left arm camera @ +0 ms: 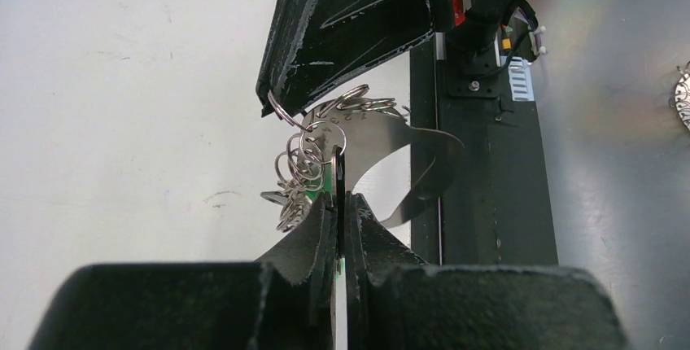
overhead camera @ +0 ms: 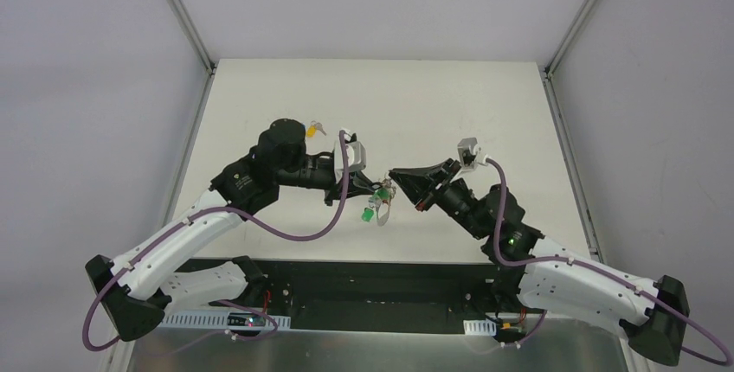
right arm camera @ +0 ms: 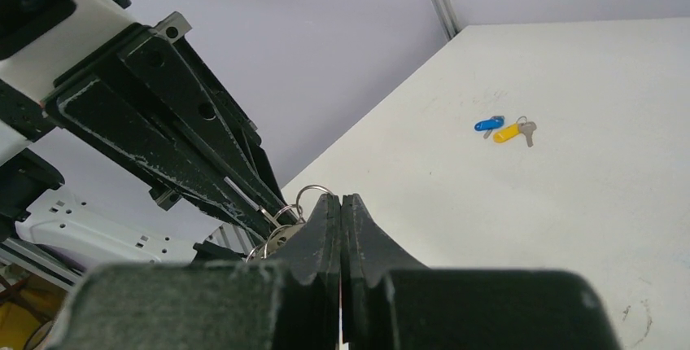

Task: Remove the keys from the keyring

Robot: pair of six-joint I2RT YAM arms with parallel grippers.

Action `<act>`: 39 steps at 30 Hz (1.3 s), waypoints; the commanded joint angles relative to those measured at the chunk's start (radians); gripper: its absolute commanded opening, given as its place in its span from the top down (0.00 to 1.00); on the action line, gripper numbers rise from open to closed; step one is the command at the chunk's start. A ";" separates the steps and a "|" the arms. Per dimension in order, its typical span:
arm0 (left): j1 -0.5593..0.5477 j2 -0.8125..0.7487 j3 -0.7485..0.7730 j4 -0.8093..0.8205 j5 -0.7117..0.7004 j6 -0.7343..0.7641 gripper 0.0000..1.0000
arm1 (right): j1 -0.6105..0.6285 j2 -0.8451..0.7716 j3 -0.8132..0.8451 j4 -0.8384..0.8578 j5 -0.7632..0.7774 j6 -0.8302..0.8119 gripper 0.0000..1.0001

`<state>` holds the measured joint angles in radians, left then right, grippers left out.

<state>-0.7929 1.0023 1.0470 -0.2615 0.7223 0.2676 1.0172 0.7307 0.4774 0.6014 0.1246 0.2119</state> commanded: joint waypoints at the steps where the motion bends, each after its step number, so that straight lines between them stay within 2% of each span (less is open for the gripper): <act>1: -0.026 -0.011 0.050 -0.092 0.074 0.039 1.00 | -0.024 0.000 0.111 -0.104 0.184 0.048 1.00; 7: -0.028 0.001 0.076 -0.127 0.058 0.062 1.00 | -0.024 0.013 0.191 -0.293 0.167 0.047 1.00; 15: -0.028 0.029 0.107 -0.150 0.040 0.070 1.00 | -0.002 0.045 0.266 -0.433 0.170 -0.024 1.00; 28: -0.028 0.062 0.157 -0.188 -0.024 0.046 1.00 | 0.100 0.102 0.309 -0.519 0.263 -0.184 1.00; 39: -0.027 0.097 0.215 -0.215 -0.085 -0.025 1.00 | 0.179 0.137 0.312 -0.554 0.237 -0.331 1.00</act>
<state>-0.8108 1.0946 1.1889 -0.4873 0.6285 0.2939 1.1763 0.8635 0.7635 0.0681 0.3214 -0.0277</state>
